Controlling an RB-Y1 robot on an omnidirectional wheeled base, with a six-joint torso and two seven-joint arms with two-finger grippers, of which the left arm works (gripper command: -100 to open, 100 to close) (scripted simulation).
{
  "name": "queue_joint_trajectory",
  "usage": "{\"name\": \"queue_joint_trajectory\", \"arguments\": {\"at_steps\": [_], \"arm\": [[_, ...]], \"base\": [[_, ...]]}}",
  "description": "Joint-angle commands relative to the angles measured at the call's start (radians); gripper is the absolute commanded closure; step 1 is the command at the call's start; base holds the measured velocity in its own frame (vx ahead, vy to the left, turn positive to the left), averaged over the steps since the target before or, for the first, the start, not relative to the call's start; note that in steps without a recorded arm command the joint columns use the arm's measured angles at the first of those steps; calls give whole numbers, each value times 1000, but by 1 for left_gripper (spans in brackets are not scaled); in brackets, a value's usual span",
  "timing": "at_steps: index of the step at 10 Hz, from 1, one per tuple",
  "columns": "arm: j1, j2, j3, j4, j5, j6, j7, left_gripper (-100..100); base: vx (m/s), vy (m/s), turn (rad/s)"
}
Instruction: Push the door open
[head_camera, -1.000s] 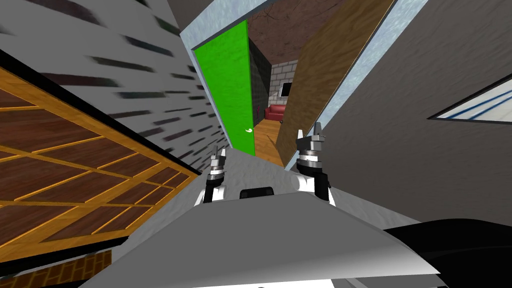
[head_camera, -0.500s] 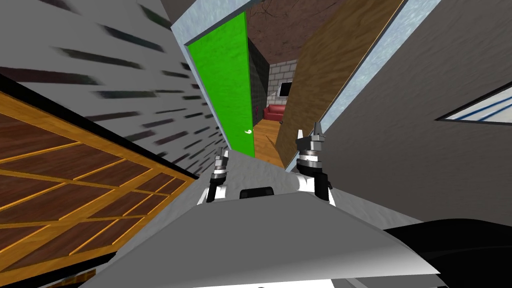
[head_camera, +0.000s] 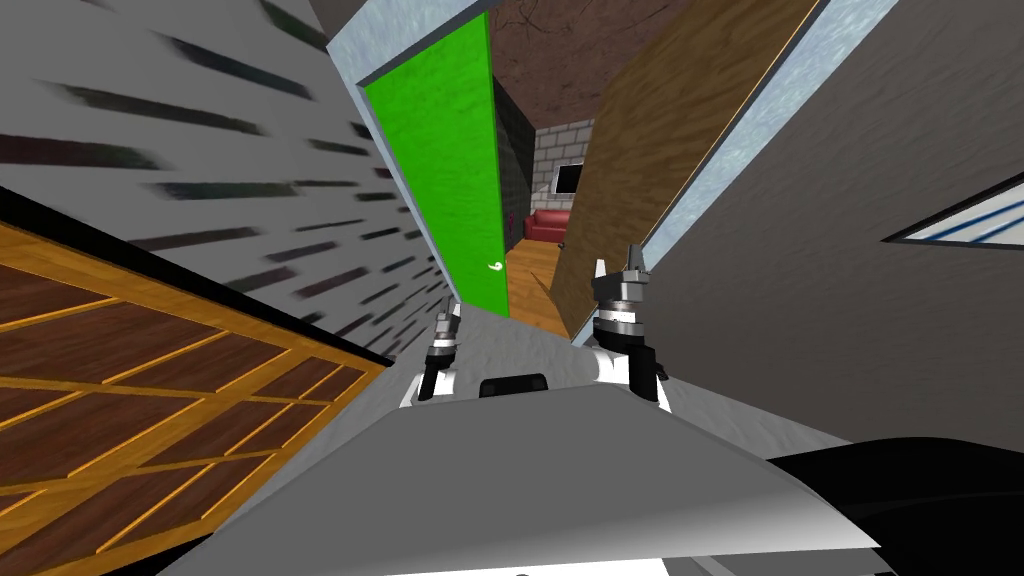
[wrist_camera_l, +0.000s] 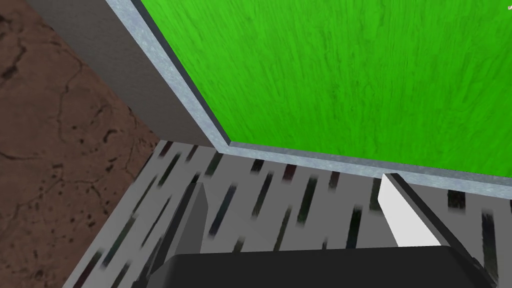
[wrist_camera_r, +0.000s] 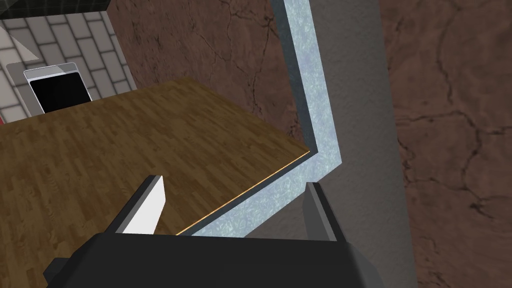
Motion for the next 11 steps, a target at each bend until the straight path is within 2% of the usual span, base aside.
{"name": "queue_joint_trajectory", "arguments": {"at_steps": [1,11], "arm": [[-16,1,-2,36,-2,-4,-1,-100],[-117,6,-10,267,-12,-37,-2,-100]], "base": [[100,38,-55],[94,42,-51]]}}
